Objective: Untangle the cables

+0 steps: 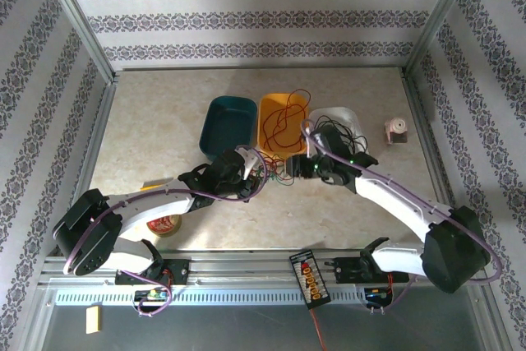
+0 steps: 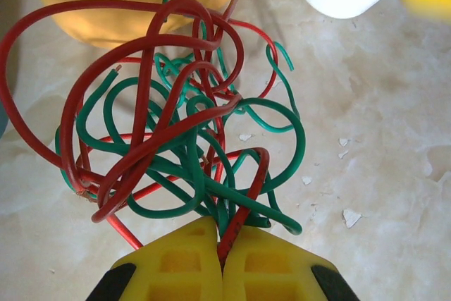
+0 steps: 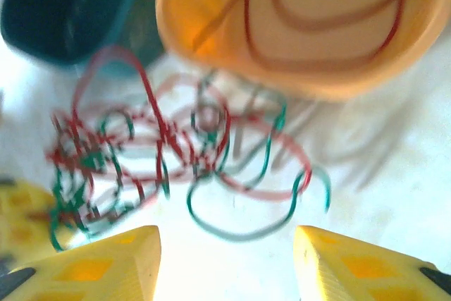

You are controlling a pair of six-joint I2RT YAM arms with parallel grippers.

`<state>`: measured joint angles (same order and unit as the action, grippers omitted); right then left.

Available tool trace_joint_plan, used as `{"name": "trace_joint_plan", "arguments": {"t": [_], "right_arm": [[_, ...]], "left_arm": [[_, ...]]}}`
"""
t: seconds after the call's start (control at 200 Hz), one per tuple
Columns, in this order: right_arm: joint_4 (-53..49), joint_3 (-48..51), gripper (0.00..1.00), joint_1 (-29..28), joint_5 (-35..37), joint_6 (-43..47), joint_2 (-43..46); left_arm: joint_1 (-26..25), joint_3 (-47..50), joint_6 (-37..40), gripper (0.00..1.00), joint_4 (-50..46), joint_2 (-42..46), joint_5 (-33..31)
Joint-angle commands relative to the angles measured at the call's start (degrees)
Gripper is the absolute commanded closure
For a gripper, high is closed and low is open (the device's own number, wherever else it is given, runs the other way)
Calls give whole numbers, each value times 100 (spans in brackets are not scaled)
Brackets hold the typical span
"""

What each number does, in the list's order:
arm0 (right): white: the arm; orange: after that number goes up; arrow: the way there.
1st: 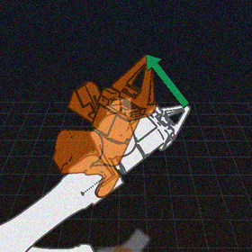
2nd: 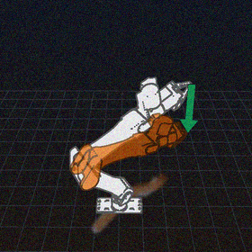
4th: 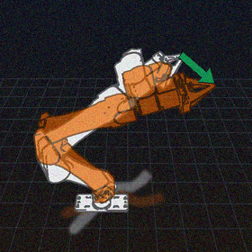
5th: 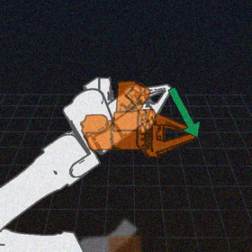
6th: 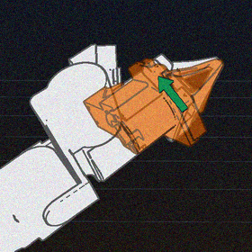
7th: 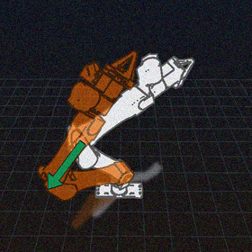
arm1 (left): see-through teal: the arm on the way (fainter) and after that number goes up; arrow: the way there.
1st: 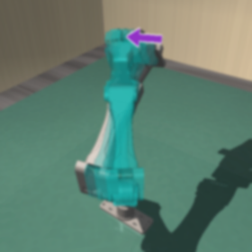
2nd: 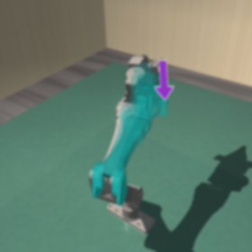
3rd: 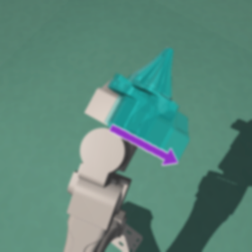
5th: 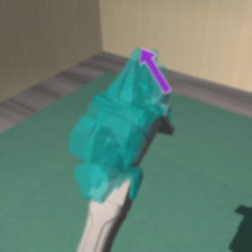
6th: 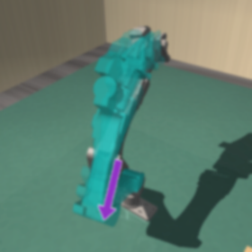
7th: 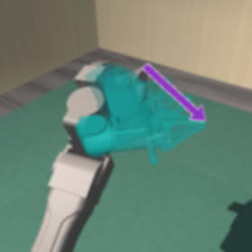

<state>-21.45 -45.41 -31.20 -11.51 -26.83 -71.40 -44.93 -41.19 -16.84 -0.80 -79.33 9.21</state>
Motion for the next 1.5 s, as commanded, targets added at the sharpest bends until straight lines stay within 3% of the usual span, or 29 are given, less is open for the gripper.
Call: {"name": "trace_joint_plan", "arguments": {"t": [0.0,0.21,0.45,0.71,1.12,1.2,1.329,1.494], "right_arm": [[-96,192,49,55,-106,-84,-32],[106,-85,51,157,-108,17,-839],[179,-596,52,-12,-14,325,-1793],[-130,-1043,52,-218,678,805,-1847],[206,-1155,53,-237,400,1083,-2543],[328,-1190,60,-237,325,1102,-2581],[444,-1251,85,-232,316,1084,-2647],[439,-1150,99,-237,473,1023,-2514]], "left_arm": [[-22,-86,-162,100,-712,94,-54],[-34,-375,-566,100,-1626,-170,264],[-86,-527,-497,100,-1969,-437,102],[-86,-599,-460,100,-1952,-513,69],[-86,-680,-331,100,-2011,-530,24],[-86,-709,-320,100,-2047,-565,26],[-86,-736,-320,100,-2056,-601,2],[-86,-720,-383,100,-2088,-562,-209]]}}
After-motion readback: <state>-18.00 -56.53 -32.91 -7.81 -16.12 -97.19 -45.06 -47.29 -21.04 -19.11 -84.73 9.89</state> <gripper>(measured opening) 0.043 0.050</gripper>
